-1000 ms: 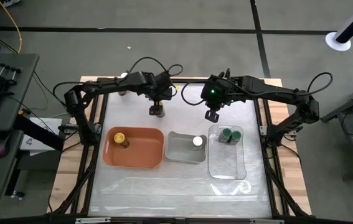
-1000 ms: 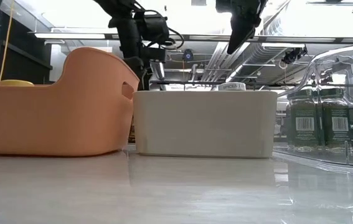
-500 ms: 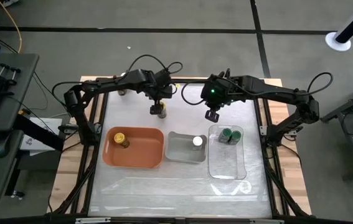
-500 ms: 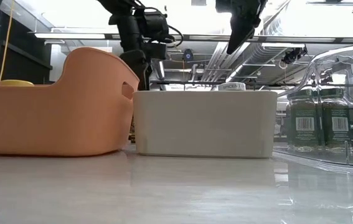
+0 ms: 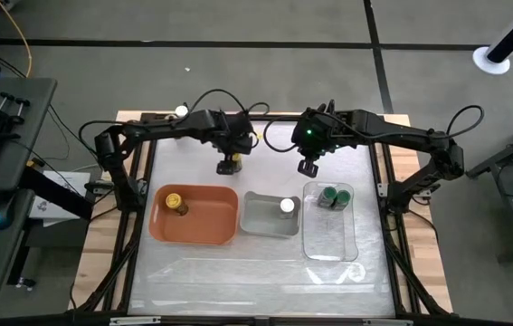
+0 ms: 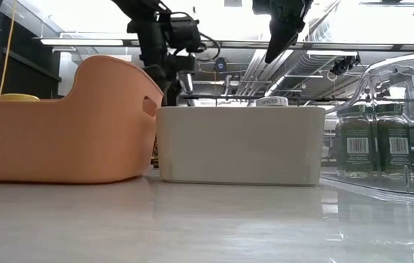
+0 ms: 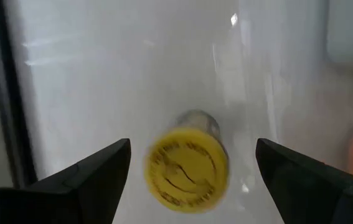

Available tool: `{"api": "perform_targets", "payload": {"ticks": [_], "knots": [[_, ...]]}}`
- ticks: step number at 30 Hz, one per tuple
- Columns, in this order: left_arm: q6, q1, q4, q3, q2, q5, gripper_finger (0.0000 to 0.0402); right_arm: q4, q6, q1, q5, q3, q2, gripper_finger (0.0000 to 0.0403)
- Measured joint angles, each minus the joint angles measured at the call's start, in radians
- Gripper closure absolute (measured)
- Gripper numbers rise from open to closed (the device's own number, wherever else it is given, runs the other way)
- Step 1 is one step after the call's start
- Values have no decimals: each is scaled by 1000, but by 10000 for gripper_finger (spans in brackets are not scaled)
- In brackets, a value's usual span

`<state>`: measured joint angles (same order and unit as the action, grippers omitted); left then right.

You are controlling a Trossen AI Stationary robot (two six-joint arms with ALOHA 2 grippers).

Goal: Sort spices by type
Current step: Put the right yellow seasoning can into the orange bin

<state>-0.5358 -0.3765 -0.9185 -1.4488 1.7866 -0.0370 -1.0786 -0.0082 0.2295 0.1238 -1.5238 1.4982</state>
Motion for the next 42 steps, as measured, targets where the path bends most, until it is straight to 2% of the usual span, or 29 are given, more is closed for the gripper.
{"api": "perform_targets", "payload": {"ticks": [5, 11, 23, 28, 34, 39, 42], "knots": [[6, -3, -4, 51, 0, -40, 71, 0, 0, 0, 0, 0, 0, 403], [39, -4, 44, 93, 0, -38, 71, 14, 0, 0, 0, 0, 0, 403], [63, -4, 88, 94, 0, -26, 74, 16, 0, 0, 0, 0, 0, 403], [65, -4, 91, 94, 0, -26, 114, 16, 0, 0, 0, 0, 0, 403], [94, -4, 105, 93, -1, -25, 214, 22, 8, 0, 0, 0, 0, 403], [116, -5, 67, 79, -5, -31, 215, 22, 8, 0, 0, 0, 0, 403], [112, -13, 12, 39, -35, -73, 215, 22, 8, 0, 0, 0, 0, 403]]}}
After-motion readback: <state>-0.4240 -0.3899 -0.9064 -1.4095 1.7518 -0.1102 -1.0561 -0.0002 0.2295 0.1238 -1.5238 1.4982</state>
